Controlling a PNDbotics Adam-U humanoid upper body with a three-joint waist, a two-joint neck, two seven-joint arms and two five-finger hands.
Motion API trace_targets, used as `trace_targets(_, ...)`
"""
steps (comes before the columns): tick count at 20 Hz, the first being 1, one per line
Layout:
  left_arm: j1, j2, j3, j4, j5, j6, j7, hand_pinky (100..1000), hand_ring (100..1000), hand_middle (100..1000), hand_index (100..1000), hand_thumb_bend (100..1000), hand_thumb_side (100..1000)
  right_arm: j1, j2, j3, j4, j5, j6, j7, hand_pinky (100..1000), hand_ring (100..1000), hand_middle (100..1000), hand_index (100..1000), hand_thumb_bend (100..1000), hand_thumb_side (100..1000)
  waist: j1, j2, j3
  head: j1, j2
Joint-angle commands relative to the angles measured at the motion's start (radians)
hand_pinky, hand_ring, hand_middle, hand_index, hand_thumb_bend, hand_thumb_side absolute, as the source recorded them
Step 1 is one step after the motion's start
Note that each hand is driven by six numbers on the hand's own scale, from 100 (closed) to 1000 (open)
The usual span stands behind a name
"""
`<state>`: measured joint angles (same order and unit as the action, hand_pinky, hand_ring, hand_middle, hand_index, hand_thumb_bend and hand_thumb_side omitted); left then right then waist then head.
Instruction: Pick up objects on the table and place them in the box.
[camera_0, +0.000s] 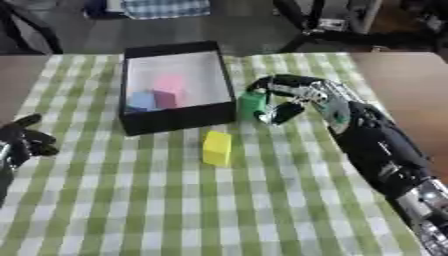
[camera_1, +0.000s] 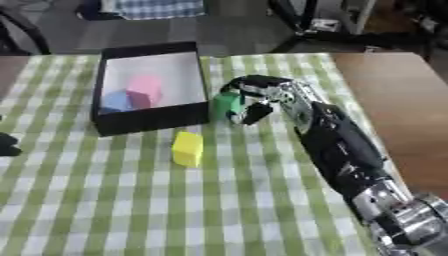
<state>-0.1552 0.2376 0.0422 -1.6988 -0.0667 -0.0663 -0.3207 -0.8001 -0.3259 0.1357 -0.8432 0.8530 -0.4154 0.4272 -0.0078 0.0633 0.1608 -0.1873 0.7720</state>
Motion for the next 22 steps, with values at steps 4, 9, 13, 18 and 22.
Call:
trace_targets(4,-0.005,0.024,0.009,-0.021,0.004,-0.002,-0.005,710,588,590,907,183,1000,-0.012,-0.009,-0.01,-0.035,-0.037,0.01,-0.099,781,417,403,793,100,195,0.009,-0.012,0.002,-0.003,-0.002)
trace_targets(9,-0.004,0.025,0.009,-0.021,0.005,-0.002,-0.007,712,590,591,907,180,1000,-0.007,-0.016,-0.013,-0.055,-0.078,0.013,-0.181,766,353,333,706,100,128,0.007,-0.011,0.002,-0.003,-0.002)
trace_targets(13,-0.004,0.025,0.008,-0.022,0.005,-0.002,-0.008,713,591,591,907,178,1000,-0.003,-0.03,-0.008,-0.068,-0.115,0.02,-0.243,761,338,316,692,100,116,0.006,-0.011,0.002,-0.003,-0.002)
trace_targets(18,-0.004,0.026,0.008,-0.022,0.006,-0.003,-0.009,714,591,591,907,178,1000,-0.002,-0.036,0.0,-0.071,-0.135,0.024,-0.26,767,355,337,710,100,156,0.005,-0.012,0.001,-0.003,-0.002)
trace_targets(22,-0.004,0.026,0.008,-0.023,0.006,-0.003,-0.009,714,591,591,907,178,1000,-0.001,-0.034,0.009,-0.062,-0.132,0.024,-0.222,804,507,535,847,102,368,0.006,-0.012,0.001,-0.004,-0.002)
